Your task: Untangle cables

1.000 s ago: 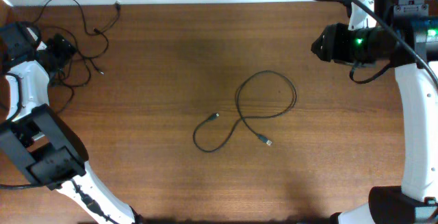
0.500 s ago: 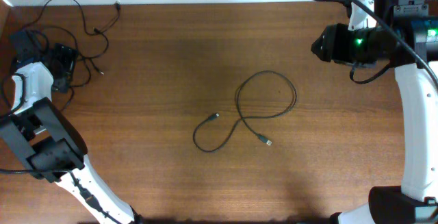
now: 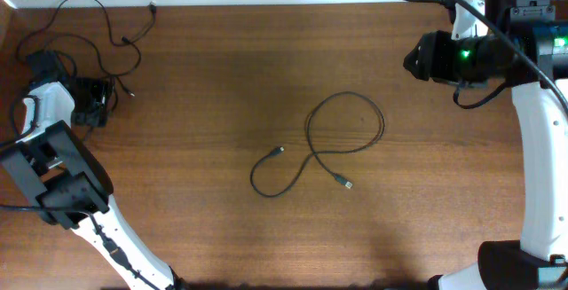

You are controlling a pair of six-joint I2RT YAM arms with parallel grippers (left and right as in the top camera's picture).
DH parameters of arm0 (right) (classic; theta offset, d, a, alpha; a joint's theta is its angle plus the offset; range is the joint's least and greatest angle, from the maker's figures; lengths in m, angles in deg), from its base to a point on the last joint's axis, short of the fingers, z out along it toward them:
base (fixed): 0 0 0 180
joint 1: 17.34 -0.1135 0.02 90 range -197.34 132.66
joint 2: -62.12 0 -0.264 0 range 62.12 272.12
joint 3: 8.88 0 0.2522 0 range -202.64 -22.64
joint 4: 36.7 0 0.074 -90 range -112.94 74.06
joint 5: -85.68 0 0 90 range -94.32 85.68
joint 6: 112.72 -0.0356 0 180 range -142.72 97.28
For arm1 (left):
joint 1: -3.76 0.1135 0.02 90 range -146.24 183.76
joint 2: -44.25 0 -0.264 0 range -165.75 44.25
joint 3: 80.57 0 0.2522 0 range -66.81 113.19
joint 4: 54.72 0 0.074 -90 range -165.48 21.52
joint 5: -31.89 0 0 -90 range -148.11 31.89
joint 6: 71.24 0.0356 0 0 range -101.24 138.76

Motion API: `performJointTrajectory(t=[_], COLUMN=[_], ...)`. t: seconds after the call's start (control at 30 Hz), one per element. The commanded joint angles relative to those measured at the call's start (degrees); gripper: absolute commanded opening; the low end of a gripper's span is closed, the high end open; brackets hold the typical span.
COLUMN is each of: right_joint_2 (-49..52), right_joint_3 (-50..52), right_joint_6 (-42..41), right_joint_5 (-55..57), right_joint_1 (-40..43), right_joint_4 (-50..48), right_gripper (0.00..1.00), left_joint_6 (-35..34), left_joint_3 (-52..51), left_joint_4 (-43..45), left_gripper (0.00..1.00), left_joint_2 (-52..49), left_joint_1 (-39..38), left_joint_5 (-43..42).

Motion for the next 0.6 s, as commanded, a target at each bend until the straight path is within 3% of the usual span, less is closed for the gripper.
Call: performJointTrajectory(t=[0.0, 0.1, 0.13, 0.47, 0.57], right_joint_2=[0.13, 0.13, 0.13, 0.13, 0.13], right_joint_3=[0.26, 0.26, 0.26, 0.26, 0.26], right_joint_6=[-0.15, -0.13, -0.13, -0.11, -0.11], right_joint_5=[0.04, 0.07, 0.07, 0.11, 0.11], right_joint_1=[-0.13, -0.74, -0.98, -1.99, -1.99], right_joint_4=[-0.13, -0.15, -0.15, -0.24, -0.22], right_gripper=[0.52, 0.52, 0.52, 0.52, 0.52], left_joint_6=[1.46, 6.01, 8.7, 30.69, 34.07], left_joint_3=[-0.37, -0.37, -0.37, -0.37, -0.37], left_joint_4=[-0.26, -0.42, -0.44, -3.48, -3.45], left_gripper=[0.44, 0.09, 0.01, 0.0, 0.02], left_joint_2=[-1.62, -1.62, -1.62, -1.62, -1.62], left_joint_1=[-0.07, -0.07, -0.07, -0.07, -0.07], left_joint_5=[2.49, 6.38, 8.41, 30.42, 36.02])
